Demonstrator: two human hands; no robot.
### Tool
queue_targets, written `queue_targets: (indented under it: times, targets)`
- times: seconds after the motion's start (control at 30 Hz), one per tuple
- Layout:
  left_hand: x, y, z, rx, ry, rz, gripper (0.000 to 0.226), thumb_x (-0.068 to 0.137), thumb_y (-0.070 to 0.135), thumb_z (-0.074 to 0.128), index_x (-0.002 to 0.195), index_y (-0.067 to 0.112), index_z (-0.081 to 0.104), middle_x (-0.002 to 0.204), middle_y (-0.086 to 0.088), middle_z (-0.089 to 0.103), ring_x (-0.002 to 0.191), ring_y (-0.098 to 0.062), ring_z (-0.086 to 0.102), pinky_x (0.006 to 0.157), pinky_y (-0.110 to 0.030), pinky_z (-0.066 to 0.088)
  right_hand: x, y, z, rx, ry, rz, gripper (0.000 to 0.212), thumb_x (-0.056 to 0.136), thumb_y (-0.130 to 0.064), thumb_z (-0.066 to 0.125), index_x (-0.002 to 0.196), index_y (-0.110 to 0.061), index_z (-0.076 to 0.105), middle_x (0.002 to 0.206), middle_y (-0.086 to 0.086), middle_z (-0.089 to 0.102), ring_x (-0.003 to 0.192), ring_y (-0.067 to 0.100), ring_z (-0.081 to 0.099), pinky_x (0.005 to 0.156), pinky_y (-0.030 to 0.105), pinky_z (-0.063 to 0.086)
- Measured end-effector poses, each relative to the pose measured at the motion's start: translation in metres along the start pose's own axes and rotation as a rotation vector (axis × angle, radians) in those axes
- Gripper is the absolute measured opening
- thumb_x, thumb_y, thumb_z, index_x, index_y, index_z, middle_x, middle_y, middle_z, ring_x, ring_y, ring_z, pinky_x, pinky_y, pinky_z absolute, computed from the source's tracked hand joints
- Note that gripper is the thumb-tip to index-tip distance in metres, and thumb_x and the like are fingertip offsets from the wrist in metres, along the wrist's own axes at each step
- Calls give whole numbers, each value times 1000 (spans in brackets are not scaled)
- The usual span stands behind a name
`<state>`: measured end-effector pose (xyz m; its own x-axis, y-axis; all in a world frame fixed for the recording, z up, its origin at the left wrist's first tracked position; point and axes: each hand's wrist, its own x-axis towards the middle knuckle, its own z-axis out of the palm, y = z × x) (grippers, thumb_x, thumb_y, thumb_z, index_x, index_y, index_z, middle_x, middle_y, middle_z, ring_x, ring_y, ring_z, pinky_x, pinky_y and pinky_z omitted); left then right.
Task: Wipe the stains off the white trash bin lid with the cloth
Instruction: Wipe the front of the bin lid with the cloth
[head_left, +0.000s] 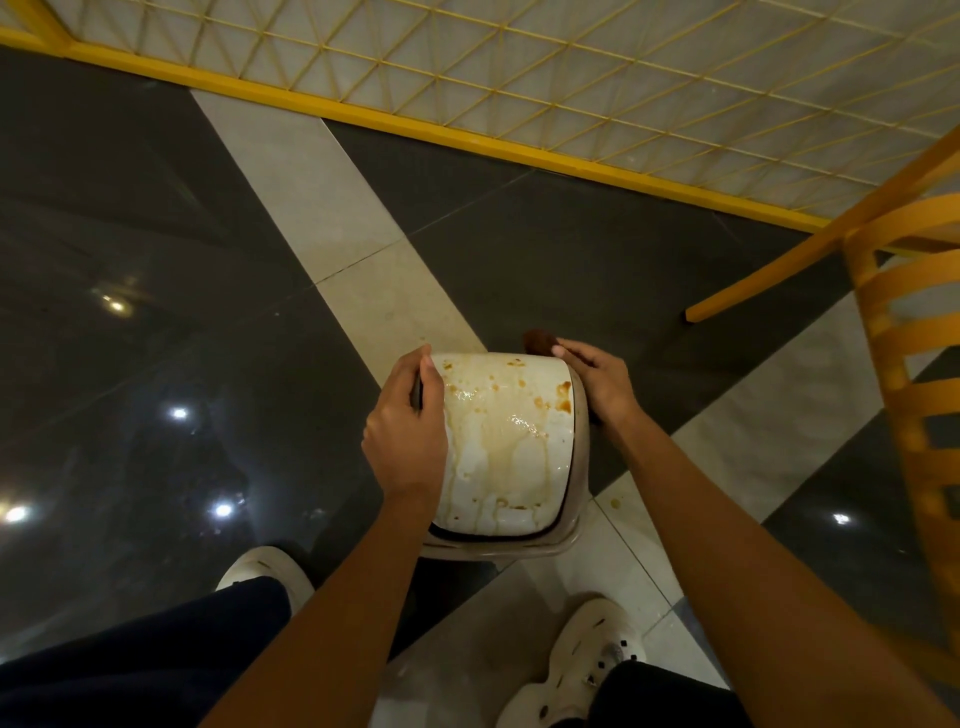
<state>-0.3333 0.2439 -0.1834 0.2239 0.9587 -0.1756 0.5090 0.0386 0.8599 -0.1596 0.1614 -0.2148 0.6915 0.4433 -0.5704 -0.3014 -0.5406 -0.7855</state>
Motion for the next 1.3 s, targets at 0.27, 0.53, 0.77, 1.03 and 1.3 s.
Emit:
queue_targets:
  times: [0.27,0.53,0.77,1.03,1.3]
  targets:
    - [-2,0,1,9,22,16,28,94,38,44,114,31,62,109,7,66,99,-9,58,83,-26,46,-83,75,13,318,347,43,21,90,-24,57,107,-35,61,116,3,64,107,21,60,96,46,48]
    - [-1,-1,1,-2,23,28,28,94,38,44,114,30,62,109,7,66,99,-8,58,83,-26,46,-102,88,18,342,416,70,23,90,-22,57,110,-31,61,113,5,63,107,24,58,94,52,48]
    - [-1,-2,1,-5,23,16,28,95,38,43,114,30,62,108,7,66,97,-7,57,83,-26,46,-104,92,29,393,490,72,19,89,-24,58,104,-35,63,110,0,66,107,20,60,94,50,49]
    - [-1,-1,1,-6,24,19,28,95,36,45,114,28,63,106,5,67,91,-4,54,80,-24,45,-140,106,55,571,717,159,27,92,-22,55,119,-25,59,115,-4,62,111,15,55,101,40,43]
    - [-1,-1,1,-1,33,10,27,94,37,45,114,30,62,109,7,66,95,-5,55,80,-23,42,-126,102,45,489,647,115,29,91,-21,55,120,-21,60,114,-5,63,112,16,55,101,40,44]
